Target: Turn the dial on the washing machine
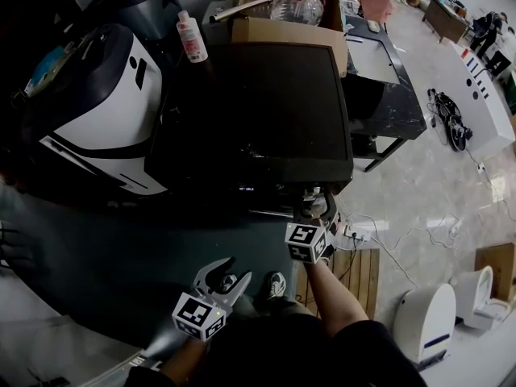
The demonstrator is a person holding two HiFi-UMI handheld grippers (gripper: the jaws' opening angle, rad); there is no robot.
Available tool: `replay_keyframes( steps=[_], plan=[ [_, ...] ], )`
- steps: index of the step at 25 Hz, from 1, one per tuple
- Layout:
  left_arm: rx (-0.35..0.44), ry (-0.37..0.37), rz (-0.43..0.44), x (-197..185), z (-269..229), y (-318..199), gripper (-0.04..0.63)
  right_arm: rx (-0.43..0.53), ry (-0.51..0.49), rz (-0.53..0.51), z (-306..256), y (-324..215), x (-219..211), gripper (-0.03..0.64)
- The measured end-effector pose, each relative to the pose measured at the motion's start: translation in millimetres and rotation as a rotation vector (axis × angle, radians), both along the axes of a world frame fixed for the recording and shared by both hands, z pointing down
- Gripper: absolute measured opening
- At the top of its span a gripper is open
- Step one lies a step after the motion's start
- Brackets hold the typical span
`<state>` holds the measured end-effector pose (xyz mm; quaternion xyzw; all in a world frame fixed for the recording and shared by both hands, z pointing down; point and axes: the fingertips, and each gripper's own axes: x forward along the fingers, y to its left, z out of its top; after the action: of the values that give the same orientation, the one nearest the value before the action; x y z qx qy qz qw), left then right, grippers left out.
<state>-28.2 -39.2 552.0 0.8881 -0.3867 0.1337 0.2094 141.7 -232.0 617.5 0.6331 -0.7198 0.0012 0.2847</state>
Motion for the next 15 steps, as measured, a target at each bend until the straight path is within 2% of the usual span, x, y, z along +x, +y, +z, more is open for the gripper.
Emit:
replay_keyframes(
  steps=[6,9,15],
  plan=[
    [-0.004,0.007,-0.004,-2.6,0.7,-0.3,0.189,-0.017,-0.094,0.037,-0.3,0.5,0.2,0.273],
    [0.0,0.01,-0.007,-3.7,0.0,-0.1,0.189,-0.026,-0.169,0.067,-0.4,0.6,3.7,0.273],
    [-0.003,0.016,-0.014,-5.3,2.3,3.5,0.189,-0.043,-0.408,0.087,1.3,0.6,8.2,0.273]
  ],
)
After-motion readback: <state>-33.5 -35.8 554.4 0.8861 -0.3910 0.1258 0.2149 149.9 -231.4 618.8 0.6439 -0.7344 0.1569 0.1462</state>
